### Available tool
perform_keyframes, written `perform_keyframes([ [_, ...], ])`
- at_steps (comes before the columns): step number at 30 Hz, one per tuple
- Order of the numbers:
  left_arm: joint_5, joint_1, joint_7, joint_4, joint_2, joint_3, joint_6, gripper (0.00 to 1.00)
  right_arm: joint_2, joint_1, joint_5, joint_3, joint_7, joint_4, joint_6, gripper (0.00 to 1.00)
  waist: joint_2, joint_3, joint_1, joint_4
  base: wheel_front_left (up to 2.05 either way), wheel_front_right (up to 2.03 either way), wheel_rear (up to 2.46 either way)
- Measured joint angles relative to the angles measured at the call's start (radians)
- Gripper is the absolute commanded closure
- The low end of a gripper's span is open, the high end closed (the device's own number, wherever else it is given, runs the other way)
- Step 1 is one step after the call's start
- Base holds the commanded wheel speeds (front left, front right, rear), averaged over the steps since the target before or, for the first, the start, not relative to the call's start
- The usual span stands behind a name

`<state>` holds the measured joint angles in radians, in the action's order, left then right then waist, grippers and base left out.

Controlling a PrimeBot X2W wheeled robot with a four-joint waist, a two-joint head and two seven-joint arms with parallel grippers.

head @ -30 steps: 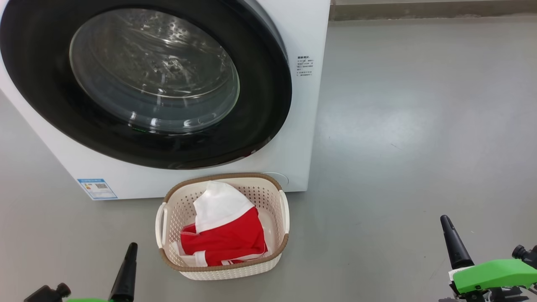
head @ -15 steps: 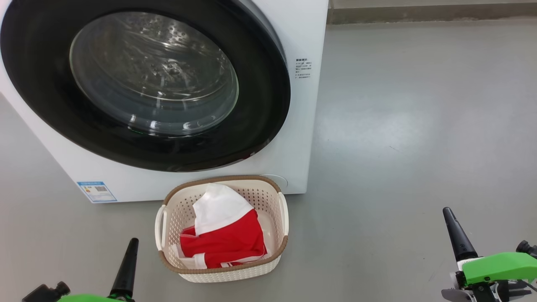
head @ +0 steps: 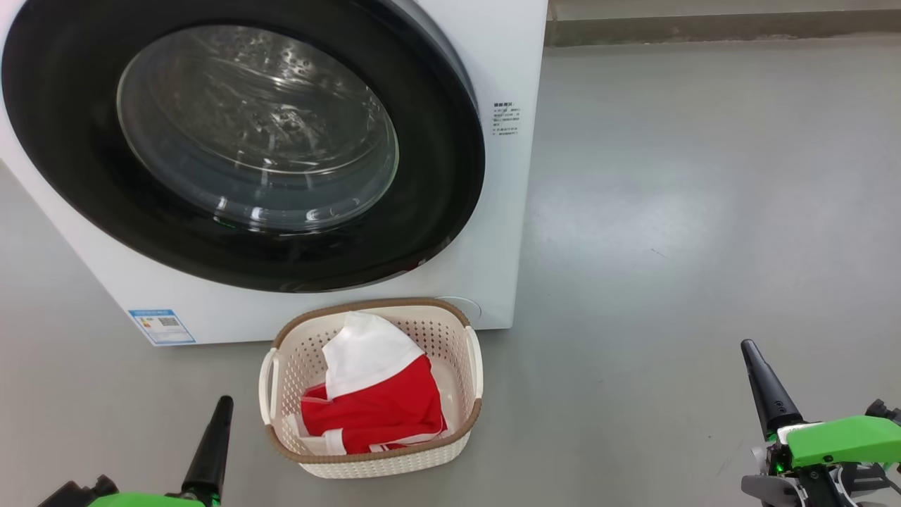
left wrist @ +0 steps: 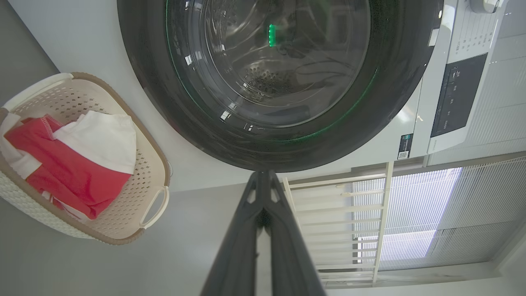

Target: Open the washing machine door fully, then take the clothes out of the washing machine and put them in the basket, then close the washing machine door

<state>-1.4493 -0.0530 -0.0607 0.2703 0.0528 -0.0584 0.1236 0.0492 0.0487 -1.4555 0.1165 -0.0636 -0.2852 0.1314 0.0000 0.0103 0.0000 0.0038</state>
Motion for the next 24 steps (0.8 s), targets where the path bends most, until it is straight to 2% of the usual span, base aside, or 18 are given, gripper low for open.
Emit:
perform_keyframes([
  [16, -0.154, -0.014, -0.036, 0.000, -0.004, -0.009, 0.000, 1.00, -0.001, 0.020, -0.138, 0.006, -0.043, 0.006, 0.000, 1.00, 0.0000, -0.009, 0.0000, -0.004, 0.00, 0.00, 0.00],
  [24, -0.156, -0.016, -0.036, 0.000, -0.005, -0.010, 0.000, 1.00, -0.001, 0.020, -0.154, 0.006, -0.043, 0.007, 0.000, 1.00, 0.0000, -0.009, 0.0000, -0.004, 0.00, 0.00, 0.00],
])
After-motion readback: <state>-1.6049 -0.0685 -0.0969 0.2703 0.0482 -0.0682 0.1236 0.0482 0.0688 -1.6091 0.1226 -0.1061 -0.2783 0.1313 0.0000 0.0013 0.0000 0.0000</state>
